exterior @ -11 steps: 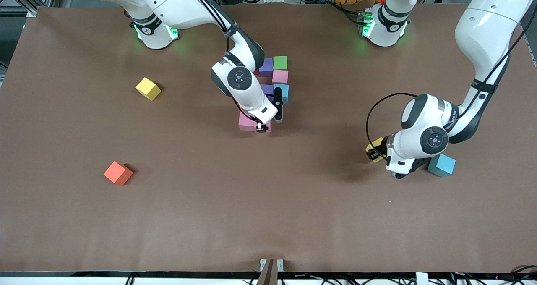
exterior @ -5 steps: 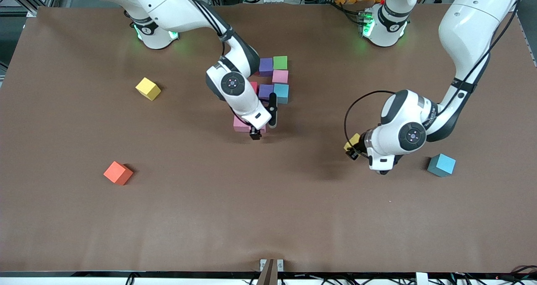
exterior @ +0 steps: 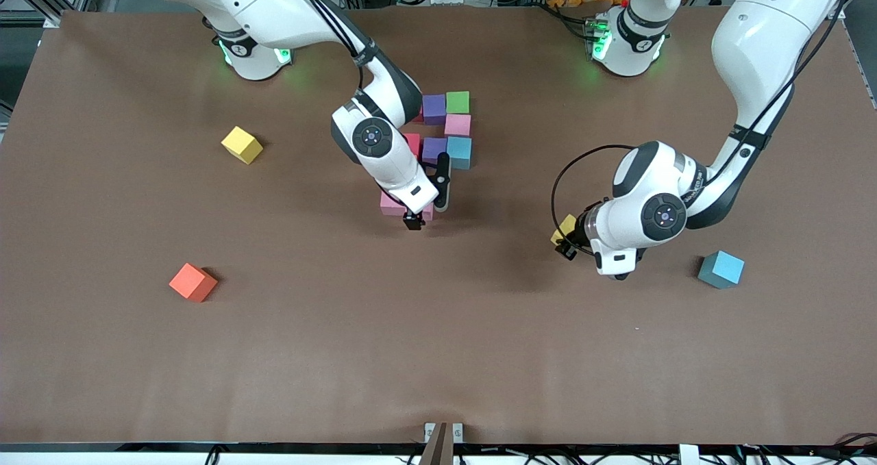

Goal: Form number 2 with 11 blocks

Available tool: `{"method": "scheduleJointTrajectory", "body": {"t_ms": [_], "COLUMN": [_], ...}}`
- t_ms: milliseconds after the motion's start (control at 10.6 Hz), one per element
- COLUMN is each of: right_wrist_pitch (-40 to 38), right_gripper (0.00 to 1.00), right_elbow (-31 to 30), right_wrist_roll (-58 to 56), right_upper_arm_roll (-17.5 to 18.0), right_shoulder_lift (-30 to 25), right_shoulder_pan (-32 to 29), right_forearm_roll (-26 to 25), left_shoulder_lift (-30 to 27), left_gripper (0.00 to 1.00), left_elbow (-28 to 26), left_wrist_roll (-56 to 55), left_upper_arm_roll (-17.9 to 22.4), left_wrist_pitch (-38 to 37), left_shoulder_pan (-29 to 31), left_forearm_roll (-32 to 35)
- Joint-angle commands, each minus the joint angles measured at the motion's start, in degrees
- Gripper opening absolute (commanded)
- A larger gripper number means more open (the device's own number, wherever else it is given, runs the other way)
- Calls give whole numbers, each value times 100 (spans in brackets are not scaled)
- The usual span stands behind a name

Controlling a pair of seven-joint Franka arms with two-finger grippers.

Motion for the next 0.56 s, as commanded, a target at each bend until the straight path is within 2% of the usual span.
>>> {"method": "scheduleJointTrajectory", "body": {"t_ms": [0, 94, 282, 471], "right_wrist_pitch": [-452, -715, -1382, -2059], "right_gripper": [100, 100, 100, 100], "right_elbow": [-179, -135, -4, 329], "right_wrist_roll": [21, 29, 3, 20], "right_upper_arm_roll": [57, 66, 57, 48], "right_shoulder_lift": [-435, -514, -672, -638], "right_shoulder_pan": [-120, -242, -663, -1461], "right_forearm_roll": [462, 506, 1005, 1069], "left_shoulder_lift": [-103, -103, -77, -50], "left_gripper": [0, 0, 0, 0], "left_elbow": [51, 43, 34, 34], "left_wrist_roll": [-313, -524, -972, -1376], "left_upper_arm_roll": [-39, -39, -74, -74], "left_wrist_pitch": [-163, -163, -128, -58], "left_shoulder_pan": [5, -21, -109, -215], "left_forearm_roll": [-412, -432, -450, -458]}}
